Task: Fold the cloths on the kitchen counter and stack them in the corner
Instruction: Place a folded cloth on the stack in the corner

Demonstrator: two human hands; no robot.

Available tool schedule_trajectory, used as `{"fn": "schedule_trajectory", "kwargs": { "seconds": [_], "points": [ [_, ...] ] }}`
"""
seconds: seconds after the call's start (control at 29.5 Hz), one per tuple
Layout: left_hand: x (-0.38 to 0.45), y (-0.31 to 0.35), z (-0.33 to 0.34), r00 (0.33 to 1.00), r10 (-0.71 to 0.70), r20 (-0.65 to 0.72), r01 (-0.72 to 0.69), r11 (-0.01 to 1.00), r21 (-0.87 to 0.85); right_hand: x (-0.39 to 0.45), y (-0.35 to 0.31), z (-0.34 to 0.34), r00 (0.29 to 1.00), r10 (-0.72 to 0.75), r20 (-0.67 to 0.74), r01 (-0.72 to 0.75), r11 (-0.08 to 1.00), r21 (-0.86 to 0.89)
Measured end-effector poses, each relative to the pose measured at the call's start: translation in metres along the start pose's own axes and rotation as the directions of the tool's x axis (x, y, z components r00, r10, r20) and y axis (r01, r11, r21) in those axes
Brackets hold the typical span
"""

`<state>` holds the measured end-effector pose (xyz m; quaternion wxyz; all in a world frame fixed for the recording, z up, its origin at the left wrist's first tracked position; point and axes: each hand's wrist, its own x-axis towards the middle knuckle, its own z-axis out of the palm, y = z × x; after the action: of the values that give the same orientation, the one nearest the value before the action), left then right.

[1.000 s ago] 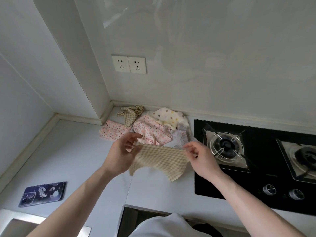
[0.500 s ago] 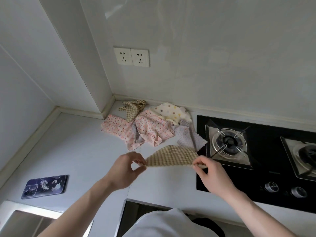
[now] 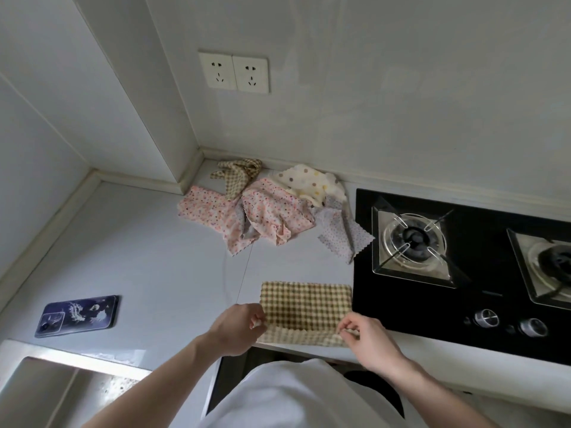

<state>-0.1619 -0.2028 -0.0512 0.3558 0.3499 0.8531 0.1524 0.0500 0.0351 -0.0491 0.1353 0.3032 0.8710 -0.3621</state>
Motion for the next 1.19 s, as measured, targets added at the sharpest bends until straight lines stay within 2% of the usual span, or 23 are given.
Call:
{"fn": "schedule_trajectory", "kwargs": {
  "seconds": [0.14, 0.24, 0.85, 0.95, 1.05, 1.19],
  "points": [
    [0.015, 0.001, -0.003, 0.989, -0.087, -0.124, 0.081, 0.996, -0.049, 0.019, 0.002, -0.010, 0.998, 0.044, -0.046, -0.043, 0.999, 0.021],
    [0.026, 0.003, -0.006, 0.979, -0.122, -0.163, 0.113, 0.992, -0.062, 0.035, 0.000, -0.018, 0.995, 0.065, -0.082, -0.063, 0.998, 0.021],
    [0.071, 0.008, -0.013, 0.963, -0.226, -0.144, 0.224, 0.974, -0.030, 0.089, -0.002, -0.022, 0.952, 0.221, -0.212, -0.214, 0.975, 0.056],
    [0.072, 0.008, -0.009, 0.967, -0.175, -0.184, 0.183, 0.983, 0.027, 0.091, -0.002, -0.019, 0.942, 0.240, -0.233, -0.227, 0.971, 0.079],
    [0.067, 0.014, -0.001, 0.976, -0.044, -0.213, 0.069, 0.991, 0.111, 0.088, -0.001, -0.014, 0.945, 0.242, -0.221, -0.239, 0.970, 0.038],
    [0.060, 0.019, 0.016, 0.986, 0.113, -0.122, -0.090, 0.980, 0.179, 0.082, -0.001, -0.007, 0.949, 0.271, -0.160, -0.266, 0.963, 0.049]
  ]
}}
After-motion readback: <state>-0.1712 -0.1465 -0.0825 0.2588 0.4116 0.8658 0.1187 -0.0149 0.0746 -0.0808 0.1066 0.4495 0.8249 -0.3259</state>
